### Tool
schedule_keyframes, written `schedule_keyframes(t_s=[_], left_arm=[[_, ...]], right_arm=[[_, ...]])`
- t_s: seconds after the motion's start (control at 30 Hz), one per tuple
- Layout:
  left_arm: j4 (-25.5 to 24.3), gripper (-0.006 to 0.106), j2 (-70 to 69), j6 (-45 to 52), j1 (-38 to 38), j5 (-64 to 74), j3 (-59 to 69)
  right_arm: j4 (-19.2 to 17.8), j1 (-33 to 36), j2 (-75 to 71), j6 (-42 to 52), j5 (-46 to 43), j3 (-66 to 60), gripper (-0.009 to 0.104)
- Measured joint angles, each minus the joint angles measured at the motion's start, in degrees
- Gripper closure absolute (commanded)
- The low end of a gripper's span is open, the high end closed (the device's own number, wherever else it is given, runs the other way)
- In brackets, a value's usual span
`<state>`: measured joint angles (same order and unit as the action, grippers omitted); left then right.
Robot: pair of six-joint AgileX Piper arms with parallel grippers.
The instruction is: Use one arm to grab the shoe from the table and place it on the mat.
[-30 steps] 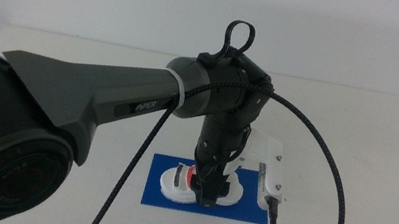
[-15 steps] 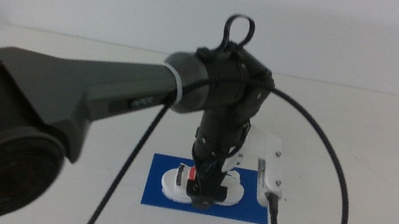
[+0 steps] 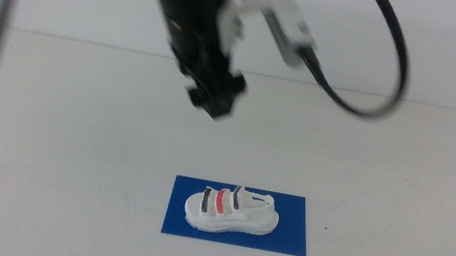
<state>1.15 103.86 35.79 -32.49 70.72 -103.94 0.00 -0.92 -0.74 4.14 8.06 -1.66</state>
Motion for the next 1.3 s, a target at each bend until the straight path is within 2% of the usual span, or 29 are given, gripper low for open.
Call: schedule_keyframes(t_s=[0.27, 0.47, 0.8, 1.0, 1.1, 1.3], left_arm=[[4.82, 0.007, -13.47, -0.38, 10.44, 0.31, 11.94], [5.57, 0.007, -27.82, -1.62, 17.17, -1.81, 26.62], [11.21, 0.007, -61.81, -2.17, 29.3, -35.4, 58.35], [14.15, 0.007, -79.97, -5.14, 32.53, -55.82, 77.57], [15.97, 0.007, -85.64, -6.26, 32.65, -61.56, 85.24], [18.56, 0.007, -94.78, -6.41, 32.72, -64.71, 95.32]], right_arm=[[0.0, 0.0, 0.0, 0.0, 0.0, 0.0, 0.001], [0.0, 0.0, 0.0, 0.0, 0.0, 0.0, 0.001], [0.0, 0.0, 0.0, 0.0, 0.0, 0.0, 0.001], [0.0, 0.0, 0.0, 0.0, 0.0, 0.0, 0.001], [0.0, 0.0, 0.0, 0.0, 0.0, 0.0, 0.001], [0.0, 0.0, 0.0, 0.0, 0.0, 0.0, 0.001]])
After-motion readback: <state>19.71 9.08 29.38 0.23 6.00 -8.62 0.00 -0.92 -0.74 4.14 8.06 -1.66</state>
